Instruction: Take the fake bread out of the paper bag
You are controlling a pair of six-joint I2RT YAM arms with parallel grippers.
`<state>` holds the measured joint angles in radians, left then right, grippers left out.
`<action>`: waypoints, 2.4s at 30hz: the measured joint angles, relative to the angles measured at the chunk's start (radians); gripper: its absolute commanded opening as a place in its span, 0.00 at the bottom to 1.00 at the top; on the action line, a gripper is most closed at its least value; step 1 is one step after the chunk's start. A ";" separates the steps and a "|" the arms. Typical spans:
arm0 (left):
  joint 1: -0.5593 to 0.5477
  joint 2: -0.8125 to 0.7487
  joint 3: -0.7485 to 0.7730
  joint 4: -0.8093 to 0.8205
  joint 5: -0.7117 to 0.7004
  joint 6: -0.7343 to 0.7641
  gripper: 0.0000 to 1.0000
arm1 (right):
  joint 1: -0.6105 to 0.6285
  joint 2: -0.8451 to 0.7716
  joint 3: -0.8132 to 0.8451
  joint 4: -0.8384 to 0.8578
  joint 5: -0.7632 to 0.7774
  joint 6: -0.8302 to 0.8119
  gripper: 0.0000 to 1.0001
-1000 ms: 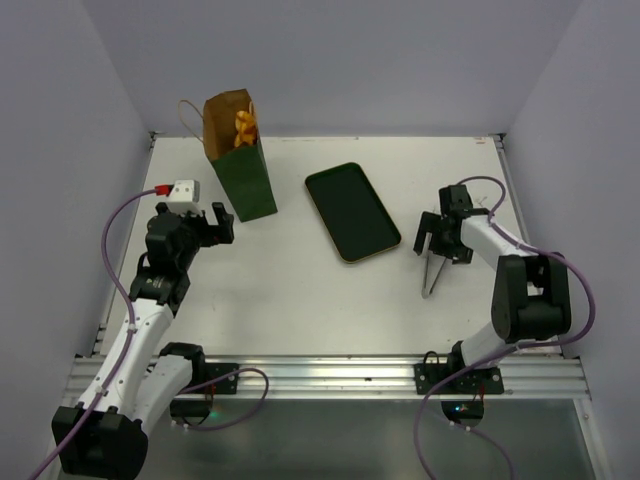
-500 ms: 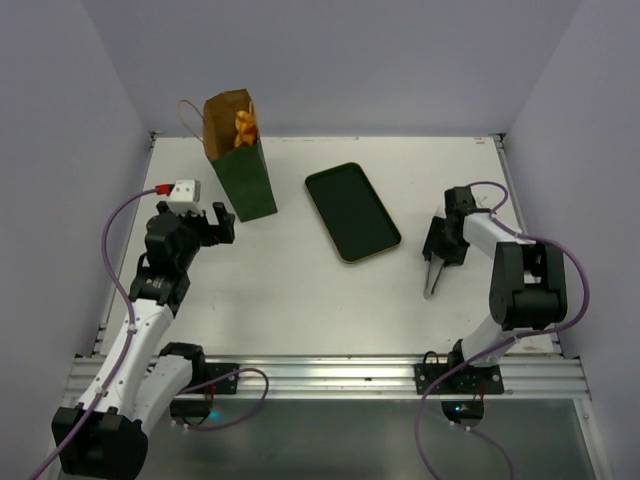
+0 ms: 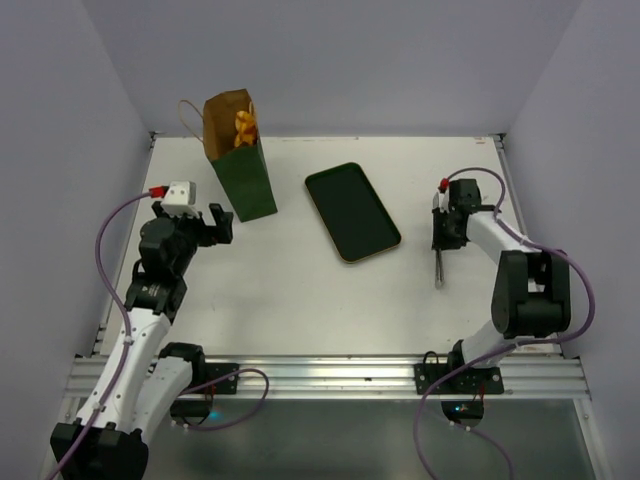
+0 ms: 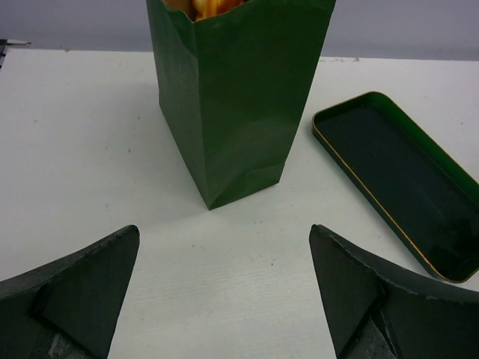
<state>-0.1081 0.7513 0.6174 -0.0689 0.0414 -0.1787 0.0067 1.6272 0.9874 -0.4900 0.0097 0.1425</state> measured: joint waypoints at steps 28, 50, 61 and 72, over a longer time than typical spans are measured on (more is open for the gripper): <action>0.000 -0.064 0.307 -0.200 0.055 -0.089 1.00 | -0.072 -0.041 0.127 0.104 -0.282 -0.558 0.27; 0.000 -0.064 0.175 -0.217 0.015 -0.037 1.00 | -0.073 0.202 0.221 0.111 -0.226 -0.611 0.51; 0.000 -0.038 0.192 -0.214 -0.004 -0.037 1.00 | -0.119 0.092 0.221 0.110 -0.283 -0.588 0.50; 0.001 0.261 0.536 -0.273 -0.122 -0.080 1.00 | -0.137 -0.077 0.213 0.084 -0.468 -0.510 0.47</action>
<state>-0.1070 1.0119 1.1534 -0.3416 -0.0811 -0.2584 -0.1299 1.5497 1.2007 -0.4057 -0.4583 -0.3672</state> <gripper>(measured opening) 0.994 0.479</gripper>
